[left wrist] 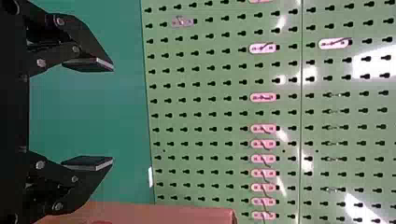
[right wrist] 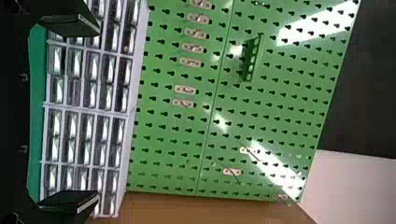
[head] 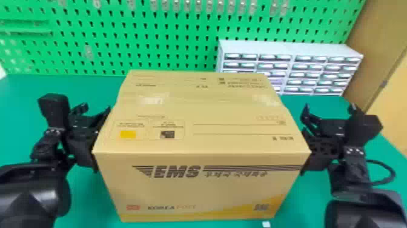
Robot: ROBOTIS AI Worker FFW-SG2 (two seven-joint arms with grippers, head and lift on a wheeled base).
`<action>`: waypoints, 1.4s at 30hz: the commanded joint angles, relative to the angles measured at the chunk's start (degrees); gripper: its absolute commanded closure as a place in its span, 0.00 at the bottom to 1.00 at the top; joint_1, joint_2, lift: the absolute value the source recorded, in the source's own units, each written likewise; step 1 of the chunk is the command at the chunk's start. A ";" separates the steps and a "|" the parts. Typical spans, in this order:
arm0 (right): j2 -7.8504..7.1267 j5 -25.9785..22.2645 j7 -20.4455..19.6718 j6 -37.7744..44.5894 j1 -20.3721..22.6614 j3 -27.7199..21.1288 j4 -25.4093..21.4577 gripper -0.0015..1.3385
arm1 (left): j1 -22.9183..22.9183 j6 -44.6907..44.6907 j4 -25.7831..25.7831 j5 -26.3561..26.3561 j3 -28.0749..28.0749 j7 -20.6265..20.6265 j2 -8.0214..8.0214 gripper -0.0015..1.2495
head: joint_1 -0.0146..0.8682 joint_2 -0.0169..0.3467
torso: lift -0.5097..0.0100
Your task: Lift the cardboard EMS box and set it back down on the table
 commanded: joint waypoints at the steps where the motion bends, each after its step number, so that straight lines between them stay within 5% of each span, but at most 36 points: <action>1: 0.06 -1.60 0.00 0.00 1.64 -1.51 -0.99 0.06 | 0.50 -0.03 -0.09 0.47 0.52 -0.01 0.00 0.43 | 0.78 0.01 | 0.79; 42: 0.50 -0.37 -1.14 -0.71 3.13 -1.16 -1.16 0.06 | 1.47 -0.12 -0.35 2.32 0.96 -0.01 0.00 0.43 | 0.78 0.01 | 0.79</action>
